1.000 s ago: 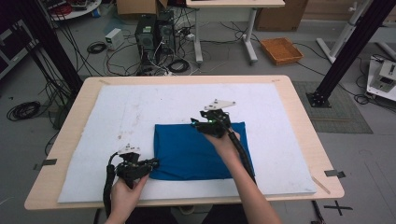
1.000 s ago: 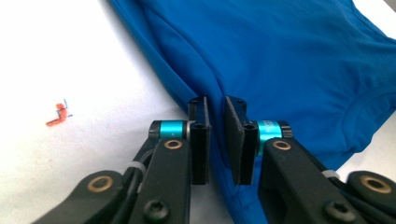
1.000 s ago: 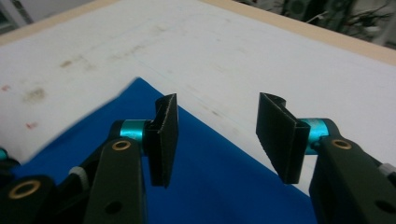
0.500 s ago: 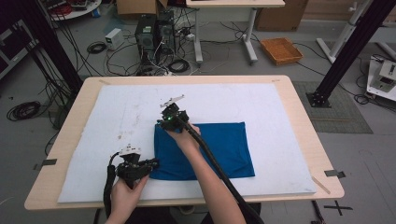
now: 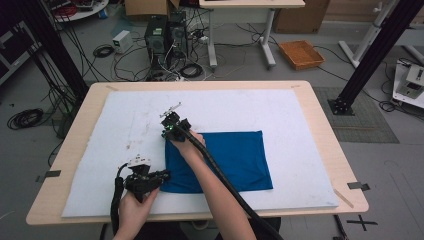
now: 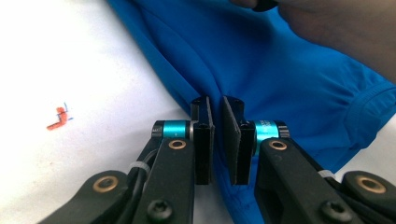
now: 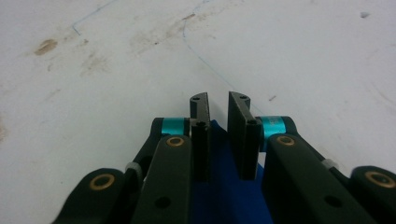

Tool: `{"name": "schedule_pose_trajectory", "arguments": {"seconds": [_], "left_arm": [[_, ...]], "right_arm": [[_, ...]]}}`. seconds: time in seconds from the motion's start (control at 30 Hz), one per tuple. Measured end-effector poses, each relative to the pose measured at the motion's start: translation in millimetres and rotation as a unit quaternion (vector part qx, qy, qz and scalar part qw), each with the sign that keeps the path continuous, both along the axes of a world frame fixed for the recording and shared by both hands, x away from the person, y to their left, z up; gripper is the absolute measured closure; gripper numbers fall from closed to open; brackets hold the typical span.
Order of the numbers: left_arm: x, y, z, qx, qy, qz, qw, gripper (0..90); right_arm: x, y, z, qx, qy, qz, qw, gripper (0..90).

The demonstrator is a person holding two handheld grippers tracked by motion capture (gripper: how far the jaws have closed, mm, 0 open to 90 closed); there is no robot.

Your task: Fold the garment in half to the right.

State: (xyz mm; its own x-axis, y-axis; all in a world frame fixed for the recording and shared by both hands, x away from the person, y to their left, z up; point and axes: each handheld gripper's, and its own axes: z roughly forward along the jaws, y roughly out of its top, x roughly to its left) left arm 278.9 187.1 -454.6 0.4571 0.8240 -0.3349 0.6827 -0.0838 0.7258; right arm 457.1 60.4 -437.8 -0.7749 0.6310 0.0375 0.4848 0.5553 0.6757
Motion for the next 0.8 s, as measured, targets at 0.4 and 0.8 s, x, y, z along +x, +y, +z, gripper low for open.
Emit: {"name": "schedule_pose_trajectory", "arguments": {"seconds": [0.4,0.8], "left_arm": [[-1.1,0.4,1.8,0.002,0.002,-0.005,1.0,83.7],[-10.9,-31.6,35.8,0.021,-0.048,-0.053,0.9972,84.6]], "right_arm": [[-2.7,-5.7,12.4,0.018,-0.017,0.006,0.9997,89.0],[-5.6,-59.3,50.5,0.118,-0.009,-0.01,0.993,88.9]]}}
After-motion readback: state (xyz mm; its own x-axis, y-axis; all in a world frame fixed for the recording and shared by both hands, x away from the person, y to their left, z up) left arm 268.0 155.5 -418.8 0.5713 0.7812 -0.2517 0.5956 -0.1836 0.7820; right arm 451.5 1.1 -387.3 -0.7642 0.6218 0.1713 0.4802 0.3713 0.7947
